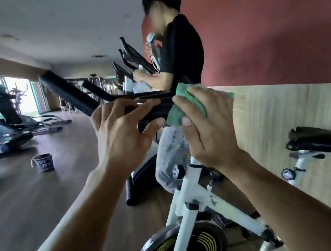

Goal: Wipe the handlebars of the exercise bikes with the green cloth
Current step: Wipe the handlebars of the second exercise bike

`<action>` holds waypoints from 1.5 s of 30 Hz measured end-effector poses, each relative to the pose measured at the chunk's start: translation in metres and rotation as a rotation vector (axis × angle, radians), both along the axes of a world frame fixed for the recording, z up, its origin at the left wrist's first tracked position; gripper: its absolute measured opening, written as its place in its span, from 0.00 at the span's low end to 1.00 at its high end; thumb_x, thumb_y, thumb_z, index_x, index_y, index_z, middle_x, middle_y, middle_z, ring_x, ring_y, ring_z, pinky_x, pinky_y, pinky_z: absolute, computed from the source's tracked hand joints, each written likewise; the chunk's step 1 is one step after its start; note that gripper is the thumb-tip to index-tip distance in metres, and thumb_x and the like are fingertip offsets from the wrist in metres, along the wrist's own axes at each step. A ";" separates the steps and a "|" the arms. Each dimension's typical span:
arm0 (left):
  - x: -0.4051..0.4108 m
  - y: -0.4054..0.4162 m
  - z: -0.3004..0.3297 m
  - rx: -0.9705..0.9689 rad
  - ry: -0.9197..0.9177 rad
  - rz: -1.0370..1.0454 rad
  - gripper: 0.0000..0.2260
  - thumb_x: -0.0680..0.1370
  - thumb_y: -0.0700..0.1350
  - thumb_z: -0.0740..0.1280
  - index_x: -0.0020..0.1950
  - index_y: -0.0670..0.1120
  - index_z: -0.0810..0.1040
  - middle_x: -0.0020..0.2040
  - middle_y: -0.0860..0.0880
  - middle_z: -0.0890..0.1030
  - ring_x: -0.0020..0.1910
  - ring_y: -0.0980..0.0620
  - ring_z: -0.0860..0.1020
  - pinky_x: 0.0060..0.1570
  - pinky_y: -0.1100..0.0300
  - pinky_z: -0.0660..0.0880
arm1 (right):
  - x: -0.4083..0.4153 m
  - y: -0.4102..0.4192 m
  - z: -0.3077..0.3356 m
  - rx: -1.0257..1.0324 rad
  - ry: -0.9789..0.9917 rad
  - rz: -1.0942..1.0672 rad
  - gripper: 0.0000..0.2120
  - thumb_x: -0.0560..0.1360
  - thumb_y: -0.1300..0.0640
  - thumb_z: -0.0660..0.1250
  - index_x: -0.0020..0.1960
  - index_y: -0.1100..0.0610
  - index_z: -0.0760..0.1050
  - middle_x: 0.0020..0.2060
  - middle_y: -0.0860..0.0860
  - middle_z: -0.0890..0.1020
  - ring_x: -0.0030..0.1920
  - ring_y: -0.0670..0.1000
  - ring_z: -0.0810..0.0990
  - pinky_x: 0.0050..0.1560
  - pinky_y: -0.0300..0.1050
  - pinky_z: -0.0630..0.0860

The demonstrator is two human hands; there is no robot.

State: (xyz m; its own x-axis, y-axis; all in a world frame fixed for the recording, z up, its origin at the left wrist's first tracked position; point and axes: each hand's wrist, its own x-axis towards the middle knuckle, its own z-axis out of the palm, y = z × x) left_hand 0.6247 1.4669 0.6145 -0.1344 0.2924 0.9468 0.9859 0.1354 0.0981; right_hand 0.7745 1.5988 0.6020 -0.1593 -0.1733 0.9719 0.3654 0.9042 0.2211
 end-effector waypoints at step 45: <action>0.045 -0.053 0.077 -0.711 -0.588 -0.091 0.23 0.77 0.52 0.69 0.72 0.57 0.71 0.76 0.45 0.64 0.78 0.43 0.54 0.75 0.42 0.57 | 0.041 -0.037 0.081 -0.558 -0.556 0.063 0.16 0.82 0.52 0.62 0.65 0.59 0.78 0.56 0.54 0.82 0.57 0.55 0.80 0.58 0.54 0.75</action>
